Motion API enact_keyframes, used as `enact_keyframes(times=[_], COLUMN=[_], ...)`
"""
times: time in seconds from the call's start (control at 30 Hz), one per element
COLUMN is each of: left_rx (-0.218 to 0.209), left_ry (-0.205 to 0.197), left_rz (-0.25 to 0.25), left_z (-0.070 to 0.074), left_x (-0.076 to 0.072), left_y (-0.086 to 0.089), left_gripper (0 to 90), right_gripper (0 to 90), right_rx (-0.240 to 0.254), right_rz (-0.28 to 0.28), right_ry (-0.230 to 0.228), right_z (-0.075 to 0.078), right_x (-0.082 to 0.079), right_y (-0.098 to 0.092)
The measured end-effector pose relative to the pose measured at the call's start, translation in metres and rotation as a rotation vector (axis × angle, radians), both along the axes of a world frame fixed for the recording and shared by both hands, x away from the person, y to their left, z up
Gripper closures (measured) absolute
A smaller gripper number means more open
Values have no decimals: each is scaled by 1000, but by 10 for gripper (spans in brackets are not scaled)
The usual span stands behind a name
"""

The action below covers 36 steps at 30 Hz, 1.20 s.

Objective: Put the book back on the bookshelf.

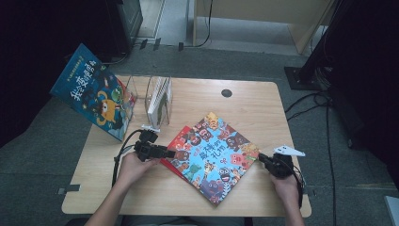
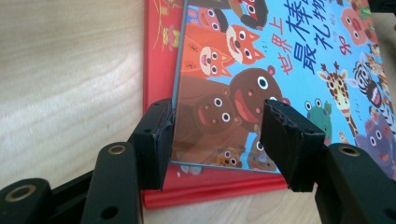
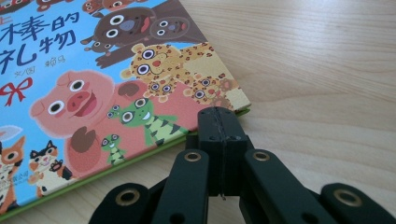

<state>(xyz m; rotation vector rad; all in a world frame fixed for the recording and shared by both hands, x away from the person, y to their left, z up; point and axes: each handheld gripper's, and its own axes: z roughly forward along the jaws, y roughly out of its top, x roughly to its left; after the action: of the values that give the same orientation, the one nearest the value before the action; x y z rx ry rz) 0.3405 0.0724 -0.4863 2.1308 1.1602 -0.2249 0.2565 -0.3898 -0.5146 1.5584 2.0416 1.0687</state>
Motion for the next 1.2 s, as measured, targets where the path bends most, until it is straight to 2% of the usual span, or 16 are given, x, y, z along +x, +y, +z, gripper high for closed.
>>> enact_keyframes(times=[0.23,0.57,0.67,0.83,0.93,1.07,1.2], left_rx=[1,0,14,12,6,14,25], left_ry=[19,26,18,0,4,-2,-1], left_rz=[7,34,49,67,72,70,65], left_z=[1,0,-2,-1,-1,-3,-5], left_x=[-15,-27,-26,-20,-13,-7,-1], left_y=[8,18,21,27,27,26,23], left_gripper=[445,430,402,388,385,389,392], right_gripper=[900,900,900,900,900,900,900], right_rx=[2,17,19,24,38,13,27], right_rz=[34,75,90,106,105,110,112], right_ry=[-2,2,2,-8,-2,-12,-17], right_z=[0,1,1,0,-1,0,1], right_x=[13,30,35,41,46,52,48], right_y=[9,21,26,33,37,47,48])
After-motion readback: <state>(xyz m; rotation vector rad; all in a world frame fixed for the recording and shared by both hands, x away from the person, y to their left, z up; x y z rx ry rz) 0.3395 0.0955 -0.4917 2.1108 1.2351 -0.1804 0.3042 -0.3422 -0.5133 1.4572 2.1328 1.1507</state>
